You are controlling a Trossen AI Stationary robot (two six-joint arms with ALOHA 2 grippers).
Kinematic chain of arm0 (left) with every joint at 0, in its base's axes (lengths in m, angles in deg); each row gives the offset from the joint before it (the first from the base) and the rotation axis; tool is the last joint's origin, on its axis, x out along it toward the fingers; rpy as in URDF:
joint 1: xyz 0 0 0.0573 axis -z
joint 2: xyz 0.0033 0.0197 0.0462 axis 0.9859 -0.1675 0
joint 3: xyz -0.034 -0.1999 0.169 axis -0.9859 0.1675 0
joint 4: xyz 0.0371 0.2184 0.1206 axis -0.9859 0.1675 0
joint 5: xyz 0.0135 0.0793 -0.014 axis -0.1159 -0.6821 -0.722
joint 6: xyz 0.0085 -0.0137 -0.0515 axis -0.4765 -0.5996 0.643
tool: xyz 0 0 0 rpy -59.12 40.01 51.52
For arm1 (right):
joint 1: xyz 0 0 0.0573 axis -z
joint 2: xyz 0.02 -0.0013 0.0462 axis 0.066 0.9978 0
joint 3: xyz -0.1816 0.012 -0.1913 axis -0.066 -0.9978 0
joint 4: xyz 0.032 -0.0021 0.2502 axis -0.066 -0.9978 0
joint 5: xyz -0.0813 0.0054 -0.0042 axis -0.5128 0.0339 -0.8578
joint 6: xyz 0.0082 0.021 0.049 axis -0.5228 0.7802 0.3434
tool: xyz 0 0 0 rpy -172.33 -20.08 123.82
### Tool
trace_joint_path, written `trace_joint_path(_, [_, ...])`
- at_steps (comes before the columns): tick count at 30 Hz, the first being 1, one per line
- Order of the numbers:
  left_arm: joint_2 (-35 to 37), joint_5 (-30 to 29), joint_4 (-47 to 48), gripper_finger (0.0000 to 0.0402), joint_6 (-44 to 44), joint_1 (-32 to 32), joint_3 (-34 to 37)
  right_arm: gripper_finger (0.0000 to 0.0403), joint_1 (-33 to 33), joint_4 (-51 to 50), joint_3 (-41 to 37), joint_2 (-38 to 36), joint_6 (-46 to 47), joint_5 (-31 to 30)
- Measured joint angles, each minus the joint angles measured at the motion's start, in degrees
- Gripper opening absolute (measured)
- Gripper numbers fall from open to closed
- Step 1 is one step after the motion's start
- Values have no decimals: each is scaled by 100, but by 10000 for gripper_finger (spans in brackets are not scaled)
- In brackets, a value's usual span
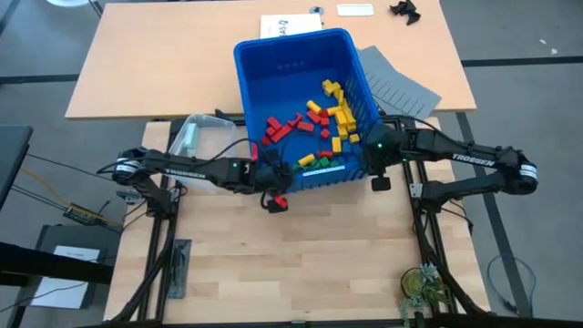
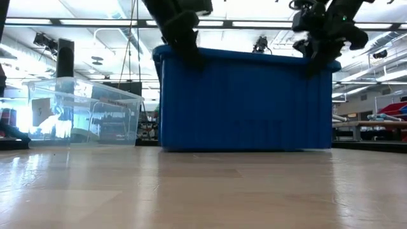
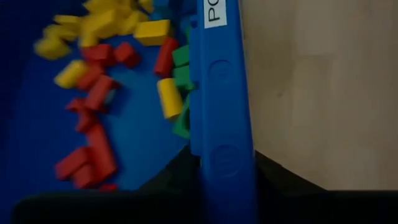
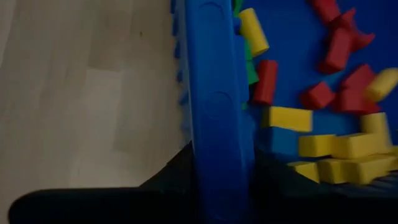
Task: Sort blocks
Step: Adjust the blue bin
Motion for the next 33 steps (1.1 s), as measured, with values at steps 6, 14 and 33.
trace_joint_path(6, [2, -368, 865, 90, -7, 146, -777, 84, -510, -334, 609, -65, 234, -603])
trace_joint_path(14, [22, -501, 1544, 89, -162, 236, -1765, 79, -1046, -807, 1512, -82, 392, -1273])
trace_joint_path(33, [10, -425, 2455, 89, -719, 163, -3499, 75, -1229, -1101, 2811, -84, 591, -1144])
